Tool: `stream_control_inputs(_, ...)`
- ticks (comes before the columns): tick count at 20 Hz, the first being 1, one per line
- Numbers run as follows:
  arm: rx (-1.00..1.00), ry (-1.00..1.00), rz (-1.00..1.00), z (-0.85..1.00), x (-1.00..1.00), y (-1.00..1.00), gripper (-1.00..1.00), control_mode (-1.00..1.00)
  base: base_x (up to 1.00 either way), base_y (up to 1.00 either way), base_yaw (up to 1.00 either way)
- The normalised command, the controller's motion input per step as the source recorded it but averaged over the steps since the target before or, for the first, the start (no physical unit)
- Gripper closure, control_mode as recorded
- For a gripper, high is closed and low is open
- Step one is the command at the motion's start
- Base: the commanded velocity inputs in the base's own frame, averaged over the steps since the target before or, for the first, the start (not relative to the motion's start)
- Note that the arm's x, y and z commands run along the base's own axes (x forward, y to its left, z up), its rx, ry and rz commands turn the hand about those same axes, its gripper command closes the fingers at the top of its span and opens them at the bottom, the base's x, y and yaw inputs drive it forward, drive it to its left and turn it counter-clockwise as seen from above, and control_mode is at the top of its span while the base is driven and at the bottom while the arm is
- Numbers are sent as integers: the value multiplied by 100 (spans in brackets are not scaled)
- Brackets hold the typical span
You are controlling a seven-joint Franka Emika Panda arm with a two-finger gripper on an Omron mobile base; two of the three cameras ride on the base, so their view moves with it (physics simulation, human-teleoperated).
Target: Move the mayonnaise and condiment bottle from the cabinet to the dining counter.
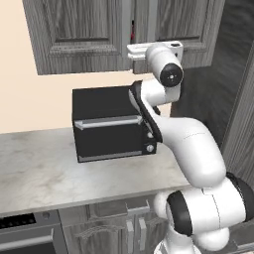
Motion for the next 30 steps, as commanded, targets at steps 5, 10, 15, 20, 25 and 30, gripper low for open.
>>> stream_control_inputs(5, 0, 15, -19, 0, -99, -53, 100, -100, 0, 0, 0)
stream_control_inputs(10, 0, 19, -19, 0, -93, -63, 100, -100, 0, 0, 0)
stream_control_inputs(15, 0, 18, -17, -2, -92, -69, 100, -100, 0, 0, 0)
stream_control_inputs(20, -1, 15, -13, -5, -78, -31, -100, -100, 0, 0, 0)
stream_control_inputs(25, 0, -5, 0, 3, -85, 8, -100, -100, 0, 0, 0)
stream_control_inputs(30, -3, -3, 0, 15, -60, 64, -100, -100, 0, 0, 0)
